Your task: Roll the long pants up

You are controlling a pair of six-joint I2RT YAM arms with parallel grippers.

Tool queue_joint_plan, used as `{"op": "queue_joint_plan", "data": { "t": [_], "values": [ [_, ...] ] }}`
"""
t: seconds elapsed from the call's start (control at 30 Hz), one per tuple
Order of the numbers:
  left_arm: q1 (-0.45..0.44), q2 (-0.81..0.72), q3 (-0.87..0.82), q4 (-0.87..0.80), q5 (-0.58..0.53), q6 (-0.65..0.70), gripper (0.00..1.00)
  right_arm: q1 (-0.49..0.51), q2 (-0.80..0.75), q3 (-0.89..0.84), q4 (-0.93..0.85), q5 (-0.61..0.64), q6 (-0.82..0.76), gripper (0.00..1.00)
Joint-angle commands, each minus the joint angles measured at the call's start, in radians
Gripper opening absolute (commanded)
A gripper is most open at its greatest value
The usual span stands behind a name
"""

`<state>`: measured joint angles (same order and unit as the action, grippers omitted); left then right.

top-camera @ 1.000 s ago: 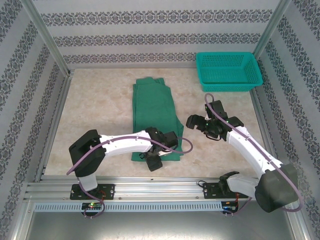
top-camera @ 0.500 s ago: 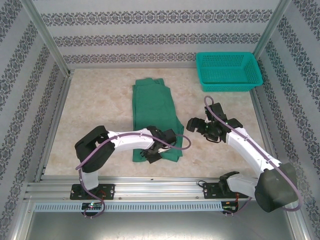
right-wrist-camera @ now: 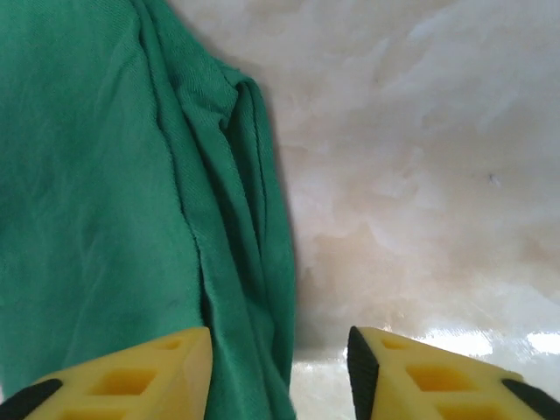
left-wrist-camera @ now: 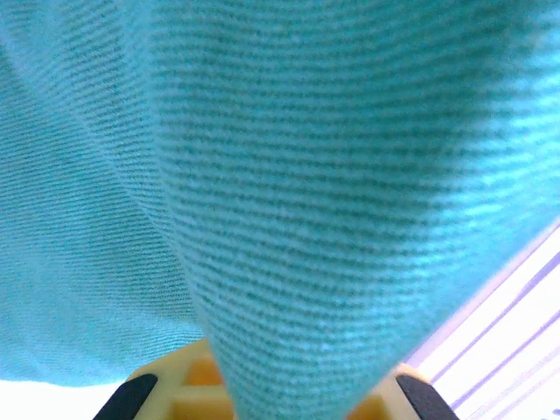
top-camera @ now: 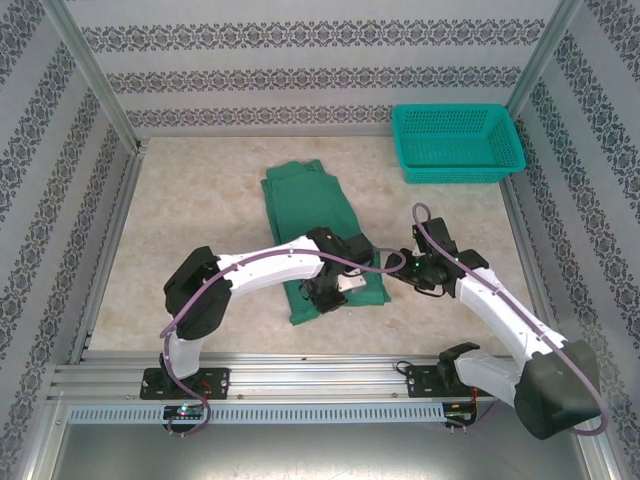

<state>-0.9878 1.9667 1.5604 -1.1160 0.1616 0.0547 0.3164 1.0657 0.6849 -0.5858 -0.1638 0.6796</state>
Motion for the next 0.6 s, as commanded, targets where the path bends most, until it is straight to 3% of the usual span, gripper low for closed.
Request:
{"op": "queue_joint_plan", "data": {
  "t": [0.0,0.03,0.1,0.37,0.57],
  "values": [
    [0.033,0.036,0.028,-0.097,0.118,0.059,0.09,0.001,-0.071,-0.022,-0.038,-0.004,0.021,0.56],
    [0.043,0.042,0.038,-0.098,0.145,0.065,0.09,0.002,-0.091,-0.024,-0.053,-0.001,0.031,0.64],
    [0.064,0.050,0.056,-0.099,0.194,0.069,0.09,0.006,-0.120,-0.029,-0.064,-0.034,0.050,0.68],
    [0.198,0.084,0.123,-0.086,0.498,0.070,0.13,0.066,-0.174,-0.071,-0.037,-0.051,0.143,0.68],
    [0.238,0.145,0.141,-0.094,0.643,0.088,0.15,0.120,-0.116,-0.028,0.008,-0.042,0.167,0.69]
  ]
}}
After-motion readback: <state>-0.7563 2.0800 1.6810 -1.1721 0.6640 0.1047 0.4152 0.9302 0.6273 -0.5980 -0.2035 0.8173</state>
